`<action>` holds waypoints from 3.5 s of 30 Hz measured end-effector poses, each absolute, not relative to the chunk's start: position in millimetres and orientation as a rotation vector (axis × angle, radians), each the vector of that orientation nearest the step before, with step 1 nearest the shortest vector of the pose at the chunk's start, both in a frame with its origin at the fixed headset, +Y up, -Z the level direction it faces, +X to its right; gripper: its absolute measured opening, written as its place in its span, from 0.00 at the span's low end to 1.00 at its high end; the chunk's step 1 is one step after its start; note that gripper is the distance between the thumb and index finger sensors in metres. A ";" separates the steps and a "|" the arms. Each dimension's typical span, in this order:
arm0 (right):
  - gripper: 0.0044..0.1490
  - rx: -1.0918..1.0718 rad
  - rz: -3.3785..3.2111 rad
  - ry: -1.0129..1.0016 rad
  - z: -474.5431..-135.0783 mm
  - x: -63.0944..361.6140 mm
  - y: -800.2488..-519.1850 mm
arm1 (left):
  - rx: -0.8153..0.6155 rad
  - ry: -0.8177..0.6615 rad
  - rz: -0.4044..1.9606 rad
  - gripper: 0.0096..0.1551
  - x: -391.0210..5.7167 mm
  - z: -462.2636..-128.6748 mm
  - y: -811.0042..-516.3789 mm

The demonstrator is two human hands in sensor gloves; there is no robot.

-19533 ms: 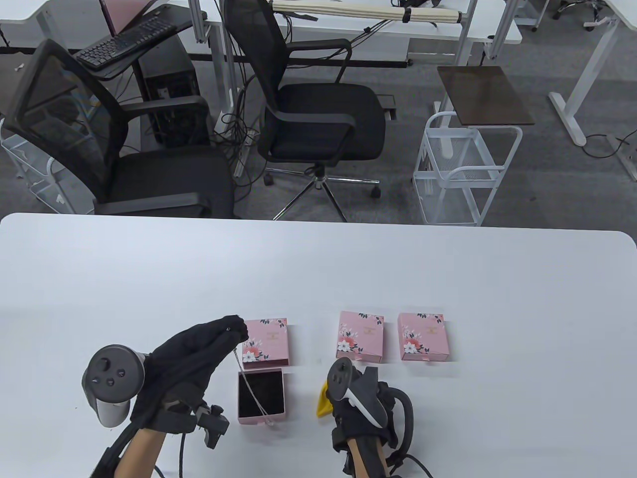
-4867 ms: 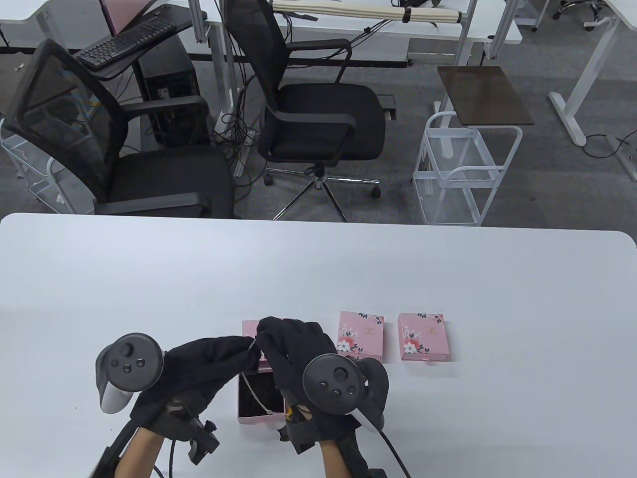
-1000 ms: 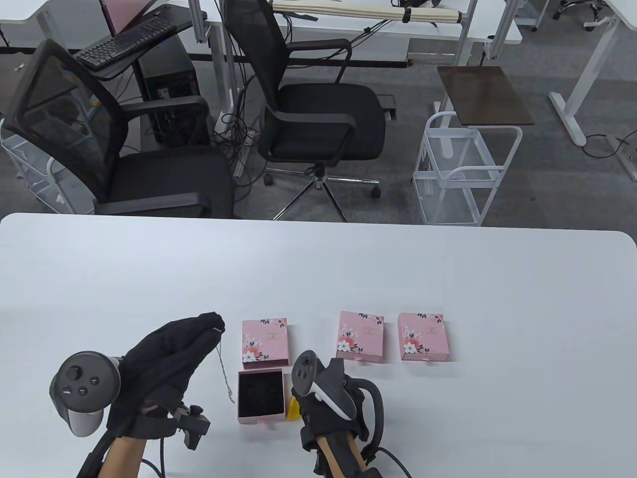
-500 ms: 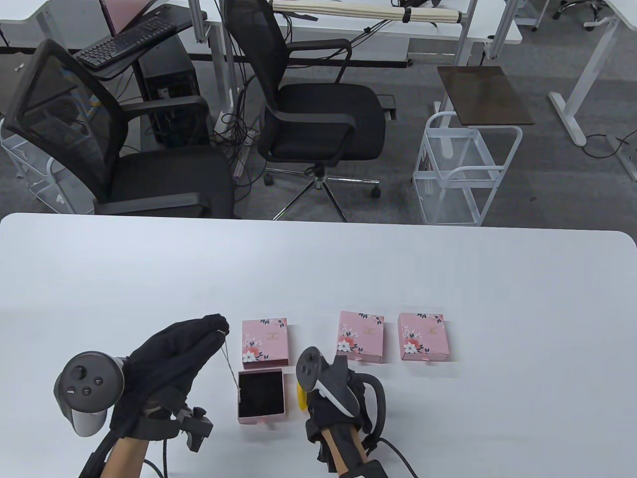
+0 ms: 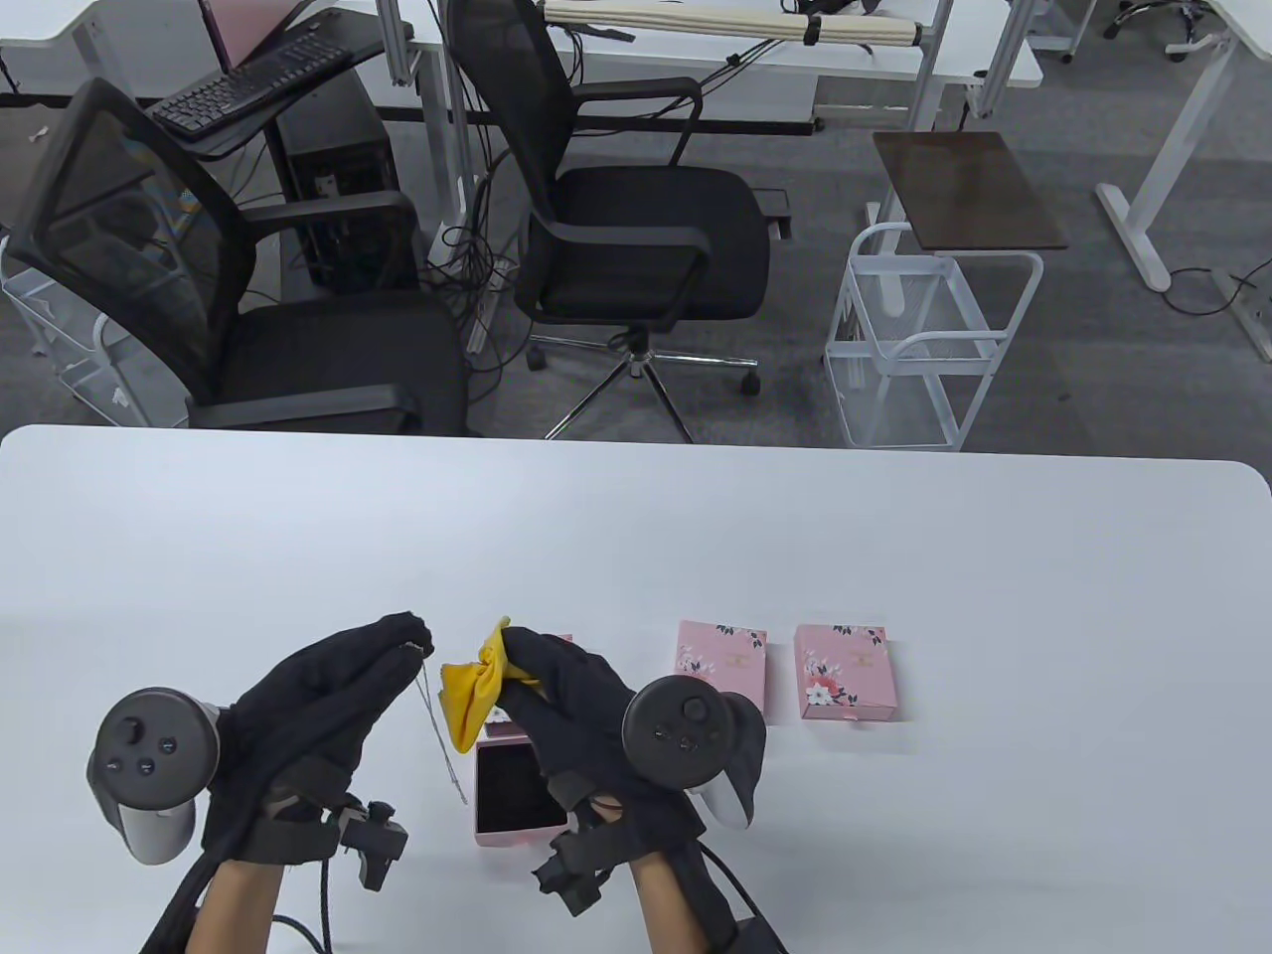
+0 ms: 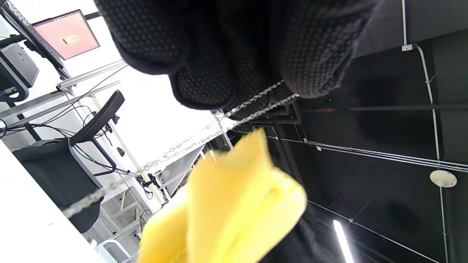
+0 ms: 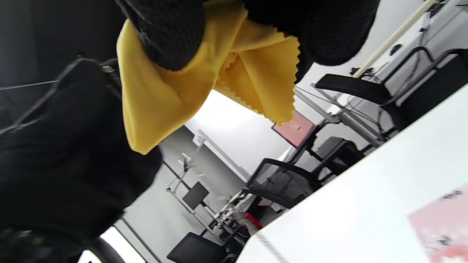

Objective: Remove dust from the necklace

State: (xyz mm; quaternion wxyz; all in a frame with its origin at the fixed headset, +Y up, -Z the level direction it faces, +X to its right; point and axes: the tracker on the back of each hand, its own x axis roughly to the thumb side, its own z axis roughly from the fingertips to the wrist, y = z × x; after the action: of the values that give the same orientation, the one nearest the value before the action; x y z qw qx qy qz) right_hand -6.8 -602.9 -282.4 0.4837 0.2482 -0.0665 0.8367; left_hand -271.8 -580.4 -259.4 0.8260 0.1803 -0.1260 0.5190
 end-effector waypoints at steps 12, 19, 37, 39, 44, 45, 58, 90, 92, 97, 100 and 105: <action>0.39 0.629 1.974 -0.185 -270.9 -29.5 -601.6 | 0.422 -0.268 1.055 0.17 -258.9 -257.4 -582.0; 0.43 0.578 2.001 -0.245 -263.8 -34.4 -602.5 | 0.387 -0.332 1.053 0.18 -250.4 -256.3 -580.9; 0.33 0.627 1.769 -0.053 -269.6 -31.9 -605.7 | 0.403 -0.348 0.984 0.18 -251.2 -248.1 -571.9; 0.34 0.648 1.711 0.001 -270.9 -31.5 -606.2 | 0.347 -0.372 1.062 0.18 -252.1 -250.6 -573.7; 0.33 0.662 1.696 0.032 -273.5 -29.4 -607.8 | 0.275 -0.385 1.089 0.18 -250.6 -255.1 -578.3; 0.32 0.657 1.695 0.031 -274.0 -29.1 -608.6 | 0.268 -0.387 1.092 0.19 -250.2 -255.3 -578.5; 0.26 0.662 1.884 -0.166 -267.1 -28.2 -600.3 | 0.373 -0.396 1.107 0.17 -252.4 -248.9 -571.9; 0.26 0.578 1.971 -0.177 -270.6 -29.1 -605.8 | 0.403 -0.379 1.074 0.17 -249.4 -251.5 -575.6; 0.25 0.578 1.985 -0.179 -270.6 -29.0 -605.5 | 0.407 -0.377 1.075 0.17 -249.6 -251.2 -575.6; 0.24 0.620 2.026 -0.155 -270.7 -30.9 -603.6 | 0.403 -0.369 1.062 0.17 -248.1 -252.8 -577.9; 0.25 0.619 2.027 -0.148 -270.3 -32.0 -603.9 | 0.401 -0.369 1.061 0.17 -246.8 -253.1 -578.6; 0.24 0.588 2.018 -0.138 -270.3 -32.7 -605.0 | 0.402 -0.374 1.059 0.17 -243.7 -252.6 -579.8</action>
State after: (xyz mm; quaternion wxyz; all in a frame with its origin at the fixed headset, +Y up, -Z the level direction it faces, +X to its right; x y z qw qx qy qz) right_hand -32.7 -605.0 -270.3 0.4947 0.2428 -0.0571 0.8325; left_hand -243.7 -579.8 -252.6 0.8273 0.1892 -0.1763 0.4987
